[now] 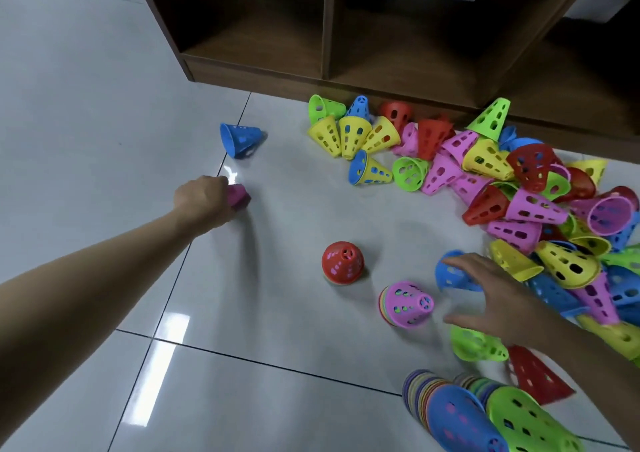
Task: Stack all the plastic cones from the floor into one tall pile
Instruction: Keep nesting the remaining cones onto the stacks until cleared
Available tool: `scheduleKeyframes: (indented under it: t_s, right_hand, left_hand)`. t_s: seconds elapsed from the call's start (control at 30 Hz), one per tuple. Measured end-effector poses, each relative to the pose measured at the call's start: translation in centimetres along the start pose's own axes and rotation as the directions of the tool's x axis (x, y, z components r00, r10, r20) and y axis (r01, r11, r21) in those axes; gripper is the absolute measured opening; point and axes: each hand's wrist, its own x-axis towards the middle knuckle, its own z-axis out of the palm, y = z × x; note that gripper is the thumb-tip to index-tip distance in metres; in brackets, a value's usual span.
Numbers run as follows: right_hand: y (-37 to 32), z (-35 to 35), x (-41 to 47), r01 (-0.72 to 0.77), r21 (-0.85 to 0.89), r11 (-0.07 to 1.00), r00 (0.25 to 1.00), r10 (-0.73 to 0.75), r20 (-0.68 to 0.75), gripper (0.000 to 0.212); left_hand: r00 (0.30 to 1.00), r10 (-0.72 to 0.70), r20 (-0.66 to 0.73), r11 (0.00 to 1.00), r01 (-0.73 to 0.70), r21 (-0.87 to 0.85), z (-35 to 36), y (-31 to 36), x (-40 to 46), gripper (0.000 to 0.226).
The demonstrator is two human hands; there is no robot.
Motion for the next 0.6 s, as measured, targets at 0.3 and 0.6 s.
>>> scheduleKeyframes:
  t_s: [0.3,0.6]
  right_hand:
    - [4.0,0.9,1.3,-0.081,-0.141,0.987,0.95,0.034,-0.31,0.05]
    - [4.8,1.0,0.5,-0.199,0.02,0.98,0.926,0.195,-0.323,0.064]
  left_hand:
    - [0.963,0.271,-0.012,0.735,-0.215,-0.643,-2.9,9.6,-7.4,0.044]
    - [0.849,0.496,-0.183,0.59,-0.484,-0.647,-1.5,12.7,-13.4,0.062]
